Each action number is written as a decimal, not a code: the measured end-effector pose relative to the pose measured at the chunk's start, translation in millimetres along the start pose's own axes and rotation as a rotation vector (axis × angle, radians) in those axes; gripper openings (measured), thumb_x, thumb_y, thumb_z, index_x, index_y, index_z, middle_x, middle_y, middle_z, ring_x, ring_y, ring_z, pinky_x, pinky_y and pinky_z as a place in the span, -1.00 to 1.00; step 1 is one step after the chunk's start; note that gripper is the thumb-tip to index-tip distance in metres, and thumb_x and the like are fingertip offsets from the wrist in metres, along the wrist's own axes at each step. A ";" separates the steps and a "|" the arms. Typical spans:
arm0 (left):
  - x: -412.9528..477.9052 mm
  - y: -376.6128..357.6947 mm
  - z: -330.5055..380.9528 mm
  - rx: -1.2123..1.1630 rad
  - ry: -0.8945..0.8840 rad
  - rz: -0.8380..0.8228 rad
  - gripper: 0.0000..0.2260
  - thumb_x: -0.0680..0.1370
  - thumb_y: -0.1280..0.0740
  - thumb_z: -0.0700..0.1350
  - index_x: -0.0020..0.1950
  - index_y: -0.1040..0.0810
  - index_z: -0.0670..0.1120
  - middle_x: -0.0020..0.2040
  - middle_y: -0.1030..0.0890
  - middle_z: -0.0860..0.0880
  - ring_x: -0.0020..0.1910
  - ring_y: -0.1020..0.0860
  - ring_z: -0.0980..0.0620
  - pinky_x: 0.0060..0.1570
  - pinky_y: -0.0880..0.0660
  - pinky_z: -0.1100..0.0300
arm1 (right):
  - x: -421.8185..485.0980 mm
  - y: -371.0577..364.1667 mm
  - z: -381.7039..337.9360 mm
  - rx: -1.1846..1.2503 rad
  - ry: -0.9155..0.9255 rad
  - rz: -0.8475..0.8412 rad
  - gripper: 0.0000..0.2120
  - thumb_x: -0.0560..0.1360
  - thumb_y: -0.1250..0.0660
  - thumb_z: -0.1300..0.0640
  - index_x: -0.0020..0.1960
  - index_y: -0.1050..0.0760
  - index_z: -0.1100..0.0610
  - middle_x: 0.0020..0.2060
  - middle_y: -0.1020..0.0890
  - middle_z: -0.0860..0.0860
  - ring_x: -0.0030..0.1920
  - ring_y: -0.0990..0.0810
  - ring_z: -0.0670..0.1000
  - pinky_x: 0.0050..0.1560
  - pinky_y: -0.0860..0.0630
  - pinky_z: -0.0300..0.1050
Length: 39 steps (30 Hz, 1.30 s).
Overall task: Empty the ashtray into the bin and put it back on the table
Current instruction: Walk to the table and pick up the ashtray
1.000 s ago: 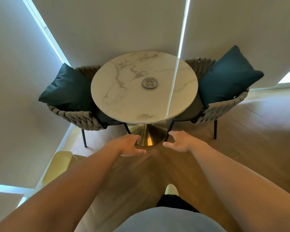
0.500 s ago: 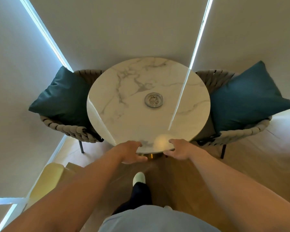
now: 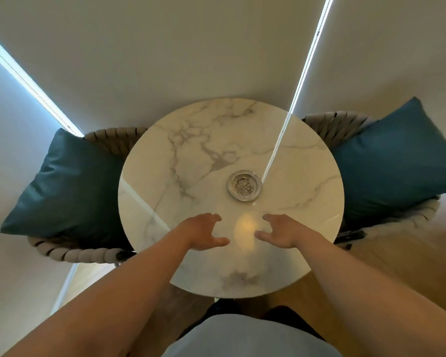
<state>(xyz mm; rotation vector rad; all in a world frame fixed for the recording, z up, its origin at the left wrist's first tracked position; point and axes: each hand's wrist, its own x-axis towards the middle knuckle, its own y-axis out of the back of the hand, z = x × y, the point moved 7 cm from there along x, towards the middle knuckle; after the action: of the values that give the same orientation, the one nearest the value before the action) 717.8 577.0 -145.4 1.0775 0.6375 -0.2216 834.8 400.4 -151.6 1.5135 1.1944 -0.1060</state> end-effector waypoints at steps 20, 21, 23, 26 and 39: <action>121.0 24.9 -15.6 0.011 0.043 0.191 -0.20 0.41 -0.33 0.31 0.49 -0.18 -0.10 0.36 -0.36 -0.10 0.31 -0.35 -0.10 0.28 -0.34 0.01 | 118.5 67.0 30.5 -0.107 0.015 0.127 -0.20 0.34 -0.46 -0.26 0.41 -0.28 0.12 0.27 -0.42 0.10 0.27 -0.41 0.18 0.19 -0.47 0.10; 127.4 24.8 -15.5 0.013 0.052 0.208 -0.19 0.40 -0.34 0.31 0.48 -0.18 -0.10 0.35 -0.36 -0.10 0.30 -0.35 -0.10 0.27 -0.35 0.01 | 124.2 69.2 31.5 -0.115 0.027 0.138 -0.17 0.33 -0.47 -0.26 0.42 -0.26 0.10 0.28 -0.40 0.10 0.27 -0.40 0.18 0.19 -0.47 0.10; 138.8 24.7 -15.3 0.014 0.067 0.242 -0.15 0.37 -0.36 0.32 0.48 -0.16 -0.10 0.32 -0.36 -0.10 0.28 -0.35 -0.11 0.25 -0.36 0.01 | 135.3 72.4 33.2 -0.132 0.053 0.151 -0.09 0.29 -0.50 -0.25 0.46 -0.20 0.09 0.30 -0.37 0.10 0.28 -0.38 0.19 0.19 -0.47 0.11; 153.3 24.6 -16.0 0.018 0.086 0.281 -0.07 0.32 -0.39 0.34 0.49 -0.10 -0.09 0.31 -0.35 -0.10 0.27 -0.34 -0.11 0.23 -0.36 0.02 | 150.7 74.2 33.4 -0.143 0.089 0.165 -0.02 0.23 -0.55 -0.24 0.46 -0.18 0.10 0.28 -0.38 0.10 0.24 -0.41 0.19 0.17 -0.49 0.11; 169.5 26.1 -16.6 0.020 0.096 0.302 0.05 0.23 -0.44 0.39 0.52 -0.06 -0.07 0.31 -0.36 -0.06 0.31 -0.32 -0.08 0.29 -0.31 0.01 | 174.7 71.6 26.8 -0.182 0.157 0.147 0.17 0.12 -0.60 -0.26 0.52 -0.08 0.08 0.28 -0.36 0.10 0.23 -0.40 0.16 0.17 -0.49 0.09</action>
<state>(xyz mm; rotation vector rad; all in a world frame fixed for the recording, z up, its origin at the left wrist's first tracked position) 859.6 626.2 -230.0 1.1935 0.5501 0.0858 982.9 497.0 -223.0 1.4630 1.1778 0.2176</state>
